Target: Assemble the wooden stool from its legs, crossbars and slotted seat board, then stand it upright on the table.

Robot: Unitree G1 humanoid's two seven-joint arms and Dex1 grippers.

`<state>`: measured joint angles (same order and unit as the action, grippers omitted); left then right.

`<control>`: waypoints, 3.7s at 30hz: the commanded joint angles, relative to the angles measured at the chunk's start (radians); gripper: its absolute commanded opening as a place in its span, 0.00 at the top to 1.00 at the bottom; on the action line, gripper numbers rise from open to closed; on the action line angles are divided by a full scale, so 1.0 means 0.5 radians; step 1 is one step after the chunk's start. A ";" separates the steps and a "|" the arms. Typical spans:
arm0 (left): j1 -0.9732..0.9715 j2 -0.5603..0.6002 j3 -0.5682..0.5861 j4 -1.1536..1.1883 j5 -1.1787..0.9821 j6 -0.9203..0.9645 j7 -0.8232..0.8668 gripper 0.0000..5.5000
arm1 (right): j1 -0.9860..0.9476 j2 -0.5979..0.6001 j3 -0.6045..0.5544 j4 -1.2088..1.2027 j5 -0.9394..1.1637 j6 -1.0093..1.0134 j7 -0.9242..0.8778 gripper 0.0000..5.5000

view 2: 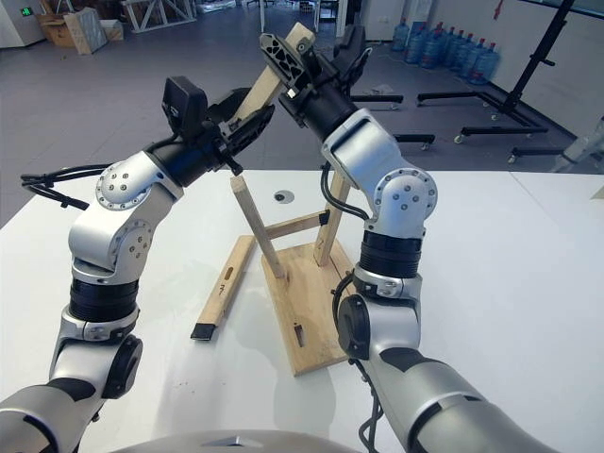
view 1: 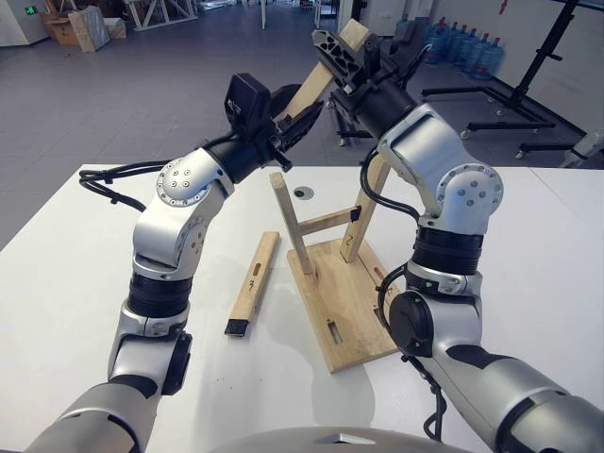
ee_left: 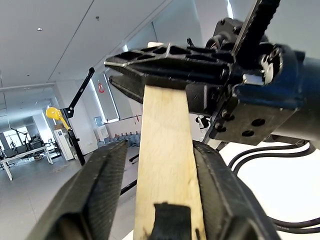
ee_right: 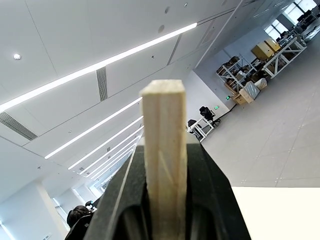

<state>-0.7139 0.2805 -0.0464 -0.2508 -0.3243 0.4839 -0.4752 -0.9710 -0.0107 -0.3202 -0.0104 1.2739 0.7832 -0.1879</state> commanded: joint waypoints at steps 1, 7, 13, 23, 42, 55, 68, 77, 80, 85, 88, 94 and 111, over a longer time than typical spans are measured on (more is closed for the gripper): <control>0.053 0.072 0.123 -0.158 -0.154 0.175 -0.018 0.50 | 0.000 -0.036 -0.014 -0.001 -0.031 -0.037 -0.003 0.93; -0.319 0.176 1.014 -0.213 -1.207 0.649 0.402 0.34 | -0.075 -0.436 -0.156 0.081 -0.242 -0.118 0.093 0.93; 0.018 0.120 1.439 0.047 -1.447 0.628 1.036 0.32 | 0.328 -1.312 -0.655 -0.312 -0.072 0.286 0.058 0.93; 0.480 -0.060 1.069 0.142 -0.996 0.339 1.051 0.32 | 1.476 -0.684 -0.288 -0.651 -0.459 -0.119 0.423 0.93; 0.612 -0.085 0.918 0.150 -0.877 0.261 0.944 0.32 | 1.693 -0.307 -0.058 -0.352 -0.930 -0.726 0.726 0.93; 0.630 -0.101 0.867 0.148 -0.867 0.232 0.913 0.32 | 1.795 -0.188 0.067 -0.156 -1.165 -0.913 0.861 0.93; 0.610 -0.094 0.853 0.174 -0.843 0.218 0.883 0.32 | 1.754 -0.232 0.076 0.050 -1.322 -1.025 0.991 0.93; 0.598 -0.086 0.827 0.182 -0.806 0.208 0.856 0.32 | 1.770 -0.233 0.153 0.086 -1.473 -1.118 1.040 0.93; 0.595 -0.086 0.822 0.181 -0.796 0.205 0.853 0.32 | 1.836 -0.236 0.220 0.074 -1.593 -1.202 1.048 0.93; 0.593 -0.075 0.813 0.183 -0.782 0.197 0.843 0.32 | 1.908 -0.238 0.298 0.110 -1.775 -1.385 1.035 0.93; 0.589 -0.072 0.804 0.182 -0.770 0.195 0.836 0.32 | 1.928 -0.266 0.311 0.141 -1.844 -1.452 1.036 0.93; 0.582 -0.086 0.785 0.177 -0.737 0.191 0.818 0.32 | 1.966 -0.351 0.394 0.194 -2.034 -1.598 1.066 0.93; 0.597 -0.103 0.776 0.178 -0.714 0.162 0.791 0.32 | 1.881 -0.365 0.364 0.070 -1.947 -1.567 1.056 0.73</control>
<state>-0.4048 0.2303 0.3500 -0.1680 -0.6899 0.5691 -0.0751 -0.0066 -0.1820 -0.1299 0.0631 0.2927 -0.0246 0.3431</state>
